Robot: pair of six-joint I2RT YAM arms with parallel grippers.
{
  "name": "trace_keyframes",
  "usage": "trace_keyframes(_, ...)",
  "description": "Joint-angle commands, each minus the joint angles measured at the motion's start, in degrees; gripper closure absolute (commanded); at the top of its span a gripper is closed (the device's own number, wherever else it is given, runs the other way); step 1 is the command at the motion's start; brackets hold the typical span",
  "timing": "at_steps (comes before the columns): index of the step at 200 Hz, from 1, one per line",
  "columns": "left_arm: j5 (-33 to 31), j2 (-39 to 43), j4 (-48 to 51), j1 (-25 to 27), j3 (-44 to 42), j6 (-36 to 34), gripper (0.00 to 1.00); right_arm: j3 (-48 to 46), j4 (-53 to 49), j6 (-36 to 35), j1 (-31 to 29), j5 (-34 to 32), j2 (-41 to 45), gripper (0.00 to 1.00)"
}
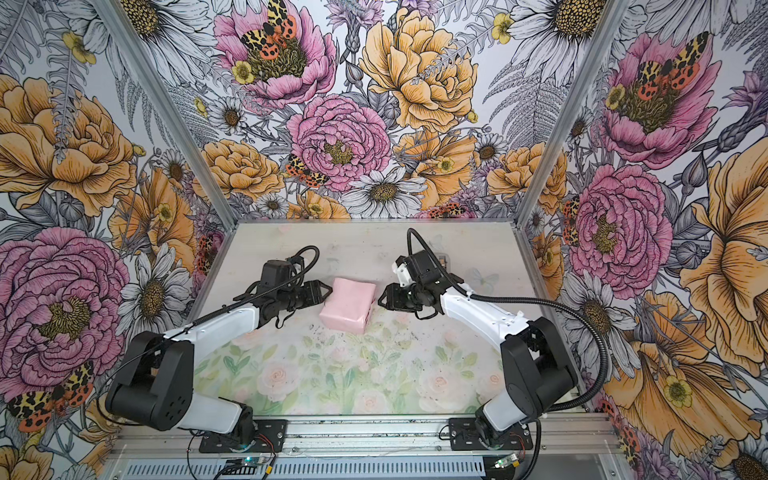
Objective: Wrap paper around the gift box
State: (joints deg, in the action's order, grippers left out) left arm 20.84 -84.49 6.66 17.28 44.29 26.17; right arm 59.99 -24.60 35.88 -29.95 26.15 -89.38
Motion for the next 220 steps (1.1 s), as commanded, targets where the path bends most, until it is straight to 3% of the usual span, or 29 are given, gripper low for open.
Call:
trace_keyframes(1,2.71,-0.91,-4.19,2.22,-0.45,1.69,0.43,-1.54,8.90,6.11,-1.51,1.09,-2.99,0.50)
trace_keyframes(76,0.65,-1.08,-5.83,4.69,-2.89,2.47,0.58,-0.29,12.94,8.77,-3.88,-0.87,-9.34,0.48)
trace_keyframes(118,-0.35,-1.42,-6.23,6.61,-3.15,2.93,0.67,-0.30,12.23,8.77,-3.88,-1.79,-10.39,0.63)
trace_keyframes(165,-1.72,-2.44,-9.72,12.40,-2.99,6.12,0.72,-2.46,8.53,6.59,-2.15,-2.37,-8.12,0.72)
trace_keyframes(220,-5.46,-3.88,-12.05,20.73,-1.17,9.32,0.73,-5.34,0.84,0.00,3.39,-1.82,-3.29,0.74)
